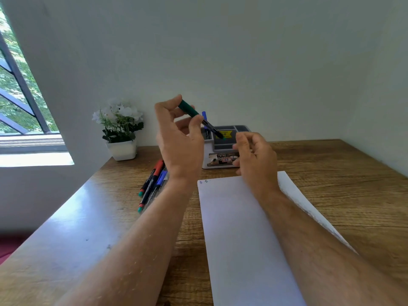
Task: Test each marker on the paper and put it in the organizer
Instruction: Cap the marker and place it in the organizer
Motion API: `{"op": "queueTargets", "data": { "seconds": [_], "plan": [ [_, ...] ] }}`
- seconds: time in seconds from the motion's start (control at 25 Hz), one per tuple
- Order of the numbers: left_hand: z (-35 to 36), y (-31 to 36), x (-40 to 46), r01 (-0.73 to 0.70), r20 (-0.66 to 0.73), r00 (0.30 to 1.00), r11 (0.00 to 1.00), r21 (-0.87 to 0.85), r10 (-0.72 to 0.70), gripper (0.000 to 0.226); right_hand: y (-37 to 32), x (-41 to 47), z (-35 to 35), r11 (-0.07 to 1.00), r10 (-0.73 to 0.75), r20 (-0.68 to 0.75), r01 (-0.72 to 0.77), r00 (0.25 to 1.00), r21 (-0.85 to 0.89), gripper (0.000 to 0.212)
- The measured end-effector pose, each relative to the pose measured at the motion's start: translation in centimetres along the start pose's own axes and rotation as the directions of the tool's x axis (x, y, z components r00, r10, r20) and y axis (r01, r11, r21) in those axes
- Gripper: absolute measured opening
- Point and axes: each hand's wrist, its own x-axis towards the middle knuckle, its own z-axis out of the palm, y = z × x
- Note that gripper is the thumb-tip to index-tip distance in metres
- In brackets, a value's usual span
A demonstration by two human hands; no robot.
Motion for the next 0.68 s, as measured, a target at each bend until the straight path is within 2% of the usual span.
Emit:
{"op": "queueTargets", "data": {
  "seconds": [0.12,0.2,0.32,0.48,0.68],
  "plan": [
    [0.2,0.1,1.0,-0.17,-0.032,0.984,0.982,0.082,0.173,0.04,0.2,-0.1,0.1,1.0,-0.022,0.011,0.022,1.0,-0.022,0.027],
    [0.4,-0.7,2.1,-0.16,-0.01,0.986,0.97,0.186,0.164,0.038,0.2,-0.2,0.2,0.998,-0.048,0.034,0.049,0.998,-0.049,0.024],
    [0.9,-2.2,3.4,-0.069,0.062,0.997,0.95,0.303,0.052,0.041,0.2,-0.3,0.1,0.995,-0.072,0.052,0.076,0.996,-0.063,0.025],
    [1.6,-3.9,5.0,0.053,0.168,0.974,0.869,0.491,-0.154,0.046,0.3,-0.1,0.1,0.986,-0.1,0.063,0.107,0.993,-0.125,0.029],
    [2.7,-4.7,5.6,0.045,0.273,0.908,0.721,0.692,-0.319,0.054,0.6,-0.1,0.5,0.975,-0.124,0.085,0.137,0.989,-0.173,0.03]
  ]
}}
